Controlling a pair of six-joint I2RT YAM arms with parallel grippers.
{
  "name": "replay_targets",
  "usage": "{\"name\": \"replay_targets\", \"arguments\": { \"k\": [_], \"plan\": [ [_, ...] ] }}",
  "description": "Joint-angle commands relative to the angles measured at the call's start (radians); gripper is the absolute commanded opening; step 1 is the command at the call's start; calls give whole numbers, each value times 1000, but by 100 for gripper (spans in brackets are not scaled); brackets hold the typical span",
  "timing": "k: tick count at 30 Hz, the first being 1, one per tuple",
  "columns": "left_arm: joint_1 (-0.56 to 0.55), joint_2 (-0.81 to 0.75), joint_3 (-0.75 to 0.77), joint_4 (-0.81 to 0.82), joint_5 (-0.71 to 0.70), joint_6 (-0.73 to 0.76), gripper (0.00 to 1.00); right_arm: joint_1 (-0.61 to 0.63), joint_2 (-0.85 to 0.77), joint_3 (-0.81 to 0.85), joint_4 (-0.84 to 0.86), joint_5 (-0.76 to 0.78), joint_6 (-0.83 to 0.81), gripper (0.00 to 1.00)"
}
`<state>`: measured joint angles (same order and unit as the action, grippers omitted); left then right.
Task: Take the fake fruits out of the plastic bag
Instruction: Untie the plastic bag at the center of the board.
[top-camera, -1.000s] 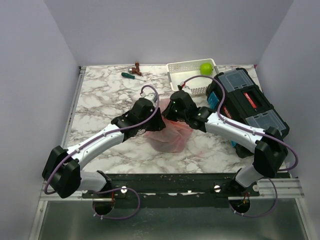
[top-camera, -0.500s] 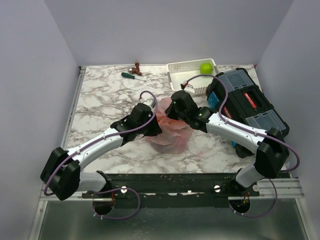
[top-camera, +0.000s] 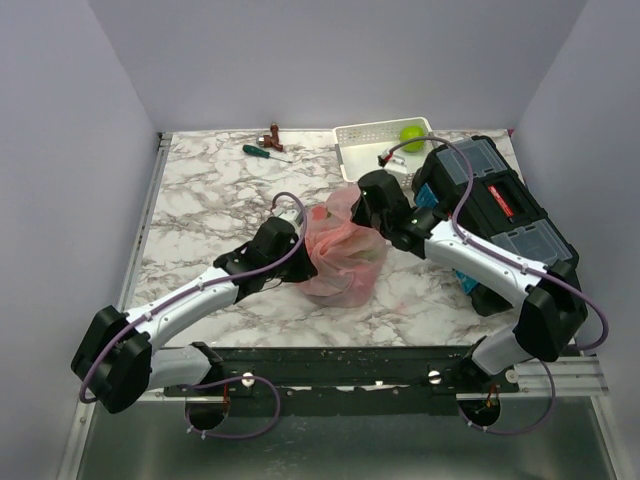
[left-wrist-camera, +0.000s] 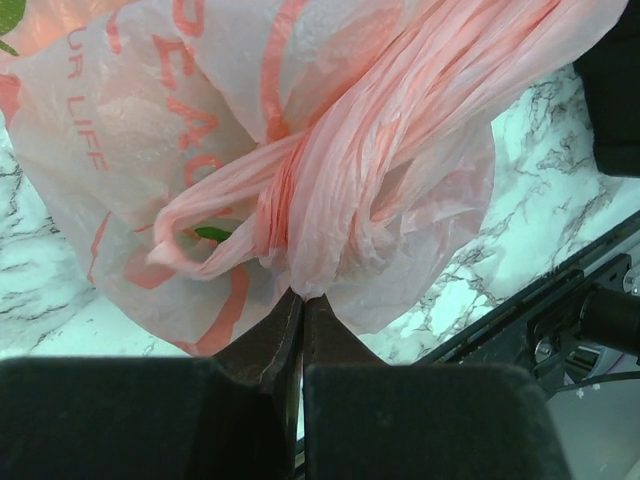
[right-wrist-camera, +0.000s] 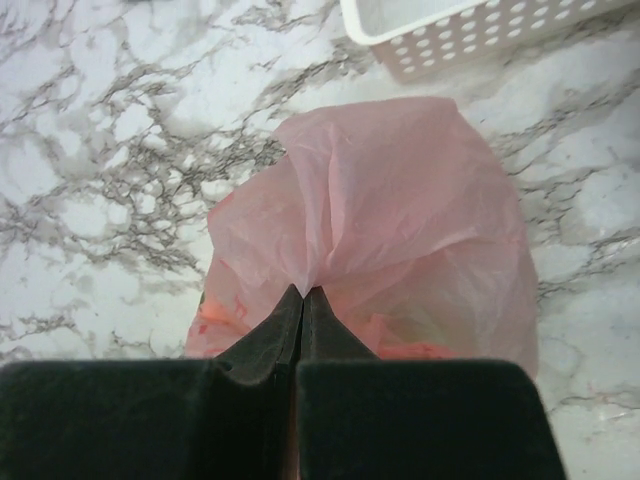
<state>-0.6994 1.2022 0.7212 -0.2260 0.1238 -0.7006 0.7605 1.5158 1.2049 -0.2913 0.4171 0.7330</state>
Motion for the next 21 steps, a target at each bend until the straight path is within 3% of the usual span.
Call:
{"name": "replay_targets", "arguments": {
  "k": [1,4,7,12,16,21],
  "plan": [
    [9,-31,-14,-9,15,-8,0,-24,-40,56,-32,62,-112,1],
    [8,-32,-4,-9,21,-10,0,-24,-34,114,-99,21,-189,3],
    [9,-28,4,-7,25,-11,0,-23,-34,153,-152,-84,-228,19],
    [10,4,24,7,44,-14,0,-23,-87,104,-173,-181,-220,28],
    [10,31,29,27,69,-28,0,-24,-117,83,-196,-226,-205,30],
    [10,54,32,41,92,-24,0,-23,-154,-17,-131,-397,-120,33]
  ]
}}
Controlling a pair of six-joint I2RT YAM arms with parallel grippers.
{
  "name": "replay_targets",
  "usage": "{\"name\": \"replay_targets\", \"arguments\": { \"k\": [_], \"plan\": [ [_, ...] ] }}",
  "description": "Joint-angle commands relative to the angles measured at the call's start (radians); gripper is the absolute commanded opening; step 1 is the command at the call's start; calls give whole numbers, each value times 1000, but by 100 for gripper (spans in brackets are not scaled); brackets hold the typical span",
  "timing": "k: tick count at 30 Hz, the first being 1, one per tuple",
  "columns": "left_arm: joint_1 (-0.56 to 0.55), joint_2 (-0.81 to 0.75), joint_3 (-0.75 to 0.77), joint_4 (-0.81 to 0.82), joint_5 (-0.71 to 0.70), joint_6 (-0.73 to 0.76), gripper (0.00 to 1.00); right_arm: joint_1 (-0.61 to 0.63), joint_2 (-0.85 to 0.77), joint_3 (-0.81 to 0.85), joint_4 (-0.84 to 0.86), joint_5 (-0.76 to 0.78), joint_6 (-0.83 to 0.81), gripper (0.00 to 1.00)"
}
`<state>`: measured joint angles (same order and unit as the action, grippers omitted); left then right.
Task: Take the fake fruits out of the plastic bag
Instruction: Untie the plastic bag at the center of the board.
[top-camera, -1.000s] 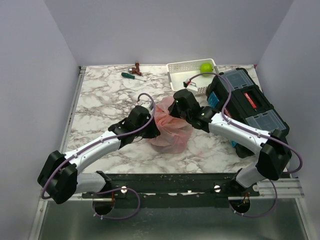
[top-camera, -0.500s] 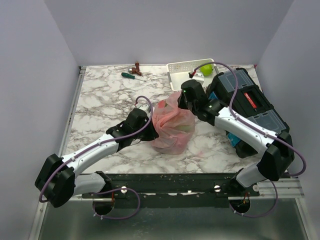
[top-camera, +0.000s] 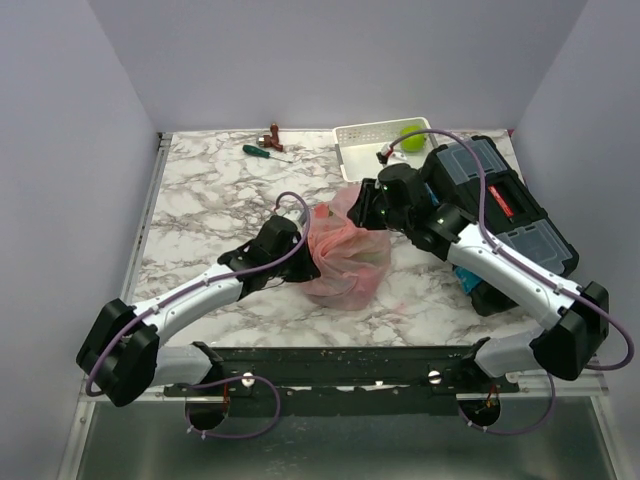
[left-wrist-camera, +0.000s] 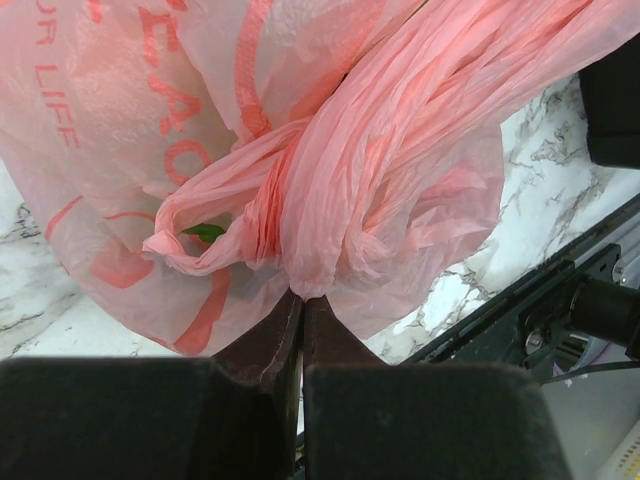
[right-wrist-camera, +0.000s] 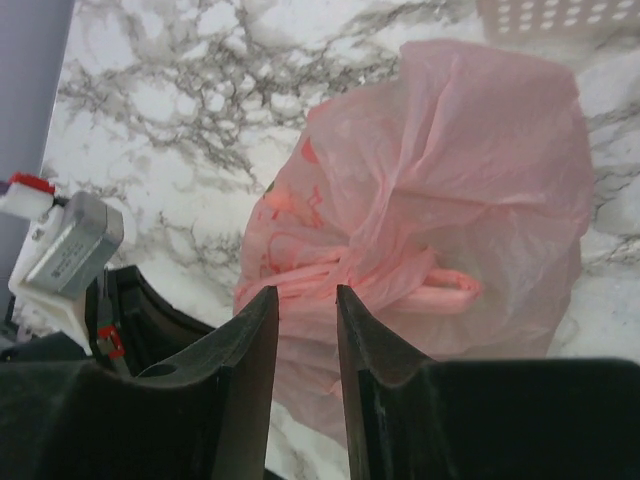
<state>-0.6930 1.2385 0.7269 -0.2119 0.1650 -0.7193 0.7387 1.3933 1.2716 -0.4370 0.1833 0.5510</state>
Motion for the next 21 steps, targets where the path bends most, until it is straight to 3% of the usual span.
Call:
{"name": "replay_targets", "arguments": {
  "k": [1,6,11,21],
  "plan": [
    [3,21,27,31,61,-2,0,-1,-37,-111,38,-177,84,33],
    [3,11,-17,91,138,6,0,-1,-63,-240,121,-241,205,34],
    [3,-7,-18,82,154,43,0,-1,-83,-384,359,-330,279,41],
    [-1,49,-38,140,211,-47,0,-1,-91,-450,477,-227,375,45]
  ]
}}
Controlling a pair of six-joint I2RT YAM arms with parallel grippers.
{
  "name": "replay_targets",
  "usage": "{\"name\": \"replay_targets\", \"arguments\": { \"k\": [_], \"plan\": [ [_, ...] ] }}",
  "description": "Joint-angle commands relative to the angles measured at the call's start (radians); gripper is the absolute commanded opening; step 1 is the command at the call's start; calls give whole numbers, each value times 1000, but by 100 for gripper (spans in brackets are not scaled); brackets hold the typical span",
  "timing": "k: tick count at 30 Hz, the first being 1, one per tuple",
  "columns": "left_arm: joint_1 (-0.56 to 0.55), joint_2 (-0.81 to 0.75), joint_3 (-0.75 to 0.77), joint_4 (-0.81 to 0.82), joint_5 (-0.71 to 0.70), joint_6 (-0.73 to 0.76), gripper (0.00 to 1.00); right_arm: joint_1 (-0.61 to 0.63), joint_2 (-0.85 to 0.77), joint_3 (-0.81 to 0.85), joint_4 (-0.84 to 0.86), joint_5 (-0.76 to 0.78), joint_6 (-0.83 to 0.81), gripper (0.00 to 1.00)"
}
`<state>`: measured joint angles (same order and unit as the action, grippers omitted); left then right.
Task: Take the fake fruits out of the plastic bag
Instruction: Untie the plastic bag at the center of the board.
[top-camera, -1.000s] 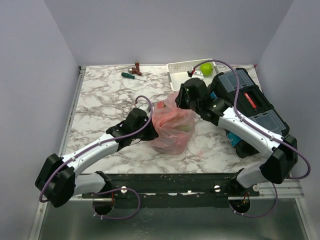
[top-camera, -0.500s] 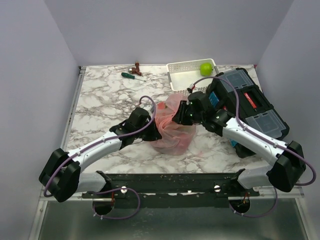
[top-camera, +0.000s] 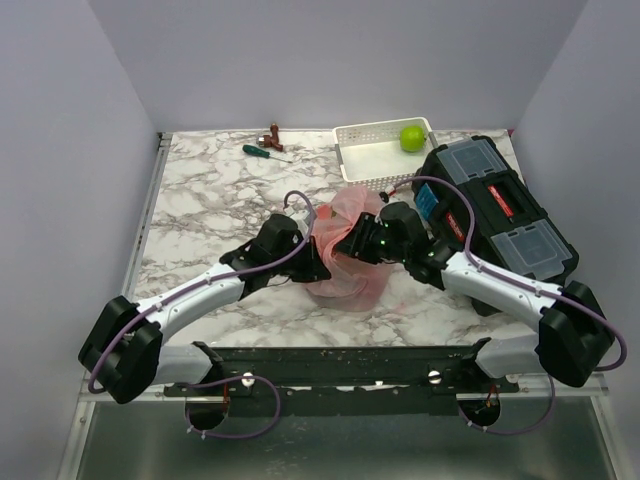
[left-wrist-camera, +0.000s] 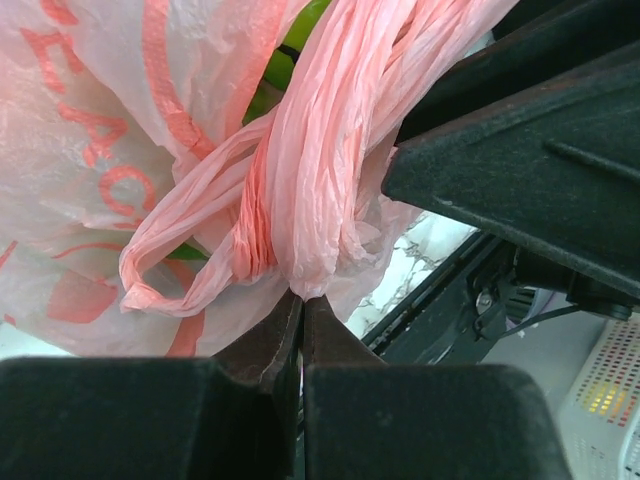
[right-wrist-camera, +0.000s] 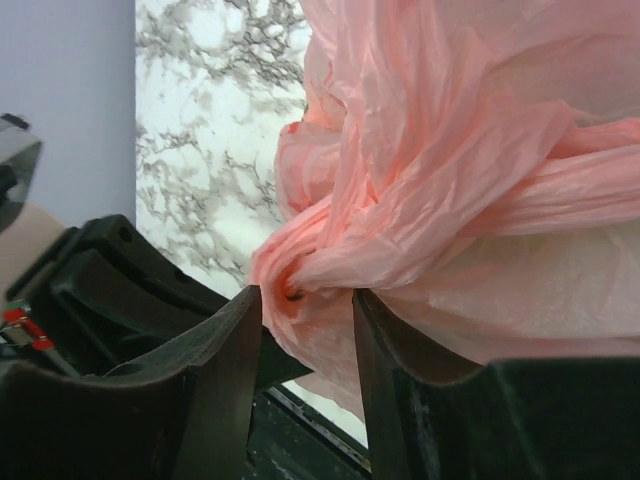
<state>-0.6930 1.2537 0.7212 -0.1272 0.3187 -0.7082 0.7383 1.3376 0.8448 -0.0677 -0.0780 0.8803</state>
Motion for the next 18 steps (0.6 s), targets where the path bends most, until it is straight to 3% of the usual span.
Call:
{"name": "replay_targets", "arguments": {
  "k": [1,5,14,17,18],
  "plan": [
    [-1,38,-44,73,58,-77,0,-1,-42,-25,109,45,46,46],
    [-7,22,-95,162,54,-143,0,-1,-62,-13,71,155,28,46],
    [-18,-17,-74,90,17,-88,0,-2,-5,32,20,229,16,41],
    [-18,7,-68,108,38,-100,0,-2,36,47,51,206,23,11],
    [-18,18,-65,113,43,-107,0,-1,43,54,54,203,26,7]
  ]
}}
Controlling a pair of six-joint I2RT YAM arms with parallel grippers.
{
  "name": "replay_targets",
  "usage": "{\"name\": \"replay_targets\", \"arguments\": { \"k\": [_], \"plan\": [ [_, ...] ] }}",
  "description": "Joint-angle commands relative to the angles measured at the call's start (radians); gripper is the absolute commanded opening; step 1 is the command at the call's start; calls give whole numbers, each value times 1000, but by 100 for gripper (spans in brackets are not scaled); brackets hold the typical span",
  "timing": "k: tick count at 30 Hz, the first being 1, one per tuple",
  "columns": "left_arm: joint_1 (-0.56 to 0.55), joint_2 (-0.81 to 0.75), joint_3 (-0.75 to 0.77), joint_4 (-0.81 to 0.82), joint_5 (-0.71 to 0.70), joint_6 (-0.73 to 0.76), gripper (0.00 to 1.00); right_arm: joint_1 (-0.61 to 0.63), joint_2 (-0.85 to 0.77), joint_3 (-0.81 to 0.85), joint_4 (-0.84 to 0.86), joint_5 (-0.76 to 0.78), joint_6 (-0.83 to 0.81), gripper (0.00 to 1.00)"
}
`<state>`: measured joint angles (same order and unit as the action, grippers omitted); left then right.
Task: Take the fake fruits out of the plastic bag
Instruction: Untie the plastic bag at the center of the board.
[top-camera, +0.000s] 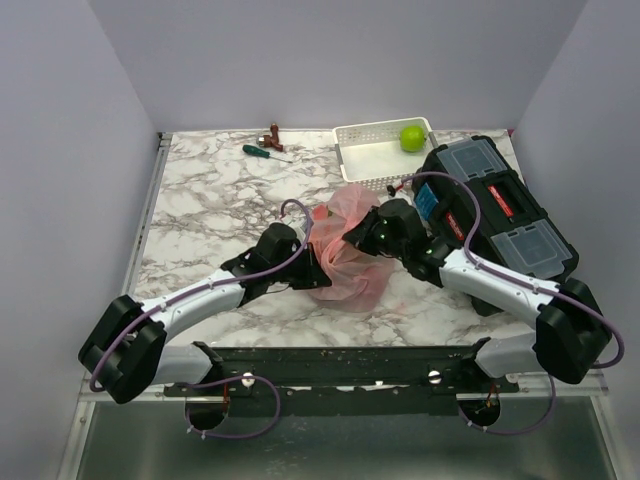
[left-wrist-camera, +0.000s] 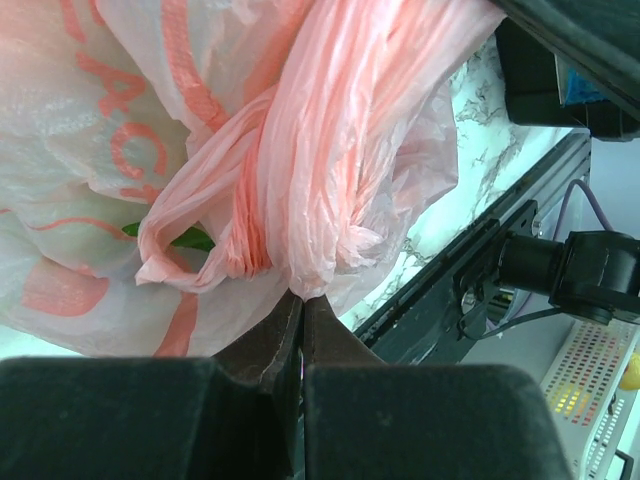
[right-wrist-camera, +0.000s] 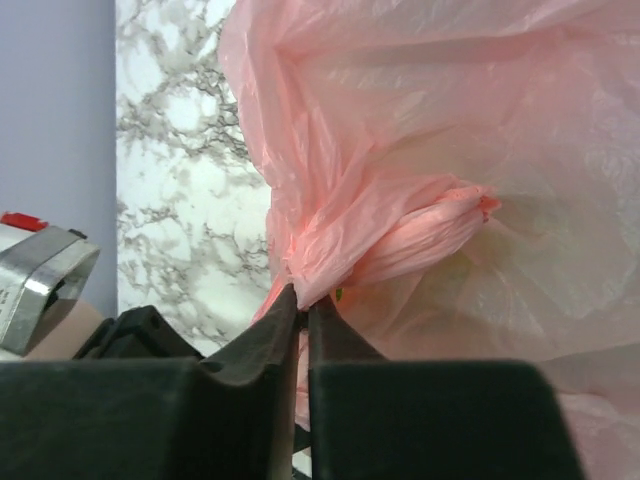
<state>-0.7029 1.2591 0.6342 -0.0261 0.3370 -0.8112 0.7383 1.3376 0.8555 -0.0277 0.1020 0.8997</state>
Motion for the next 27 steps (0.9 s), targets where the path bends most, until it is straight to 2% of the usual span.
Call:
{"name": "replay_targets", "arguments": {
  "k": [1,8,11,16,27],
  "plan": [
    [-8,23,25,11,25,-8,0,-1,46,50,17,18,5,3],
    [-1,14,-4,-9,8,-2,0,-7,-16,68,-28,116,-71,1],
    [23,25,-21,-5,27,-11,0,-34,-36,80,-34,95,-111,1],
    [32,-3,-44,7,11,-19,0,-110,-52,93,-27,-51,-140,1],
    [37,-92,-85,-47,-73,-15,0,-424,-40,71,17,-493,-73,1]
  ]
}}
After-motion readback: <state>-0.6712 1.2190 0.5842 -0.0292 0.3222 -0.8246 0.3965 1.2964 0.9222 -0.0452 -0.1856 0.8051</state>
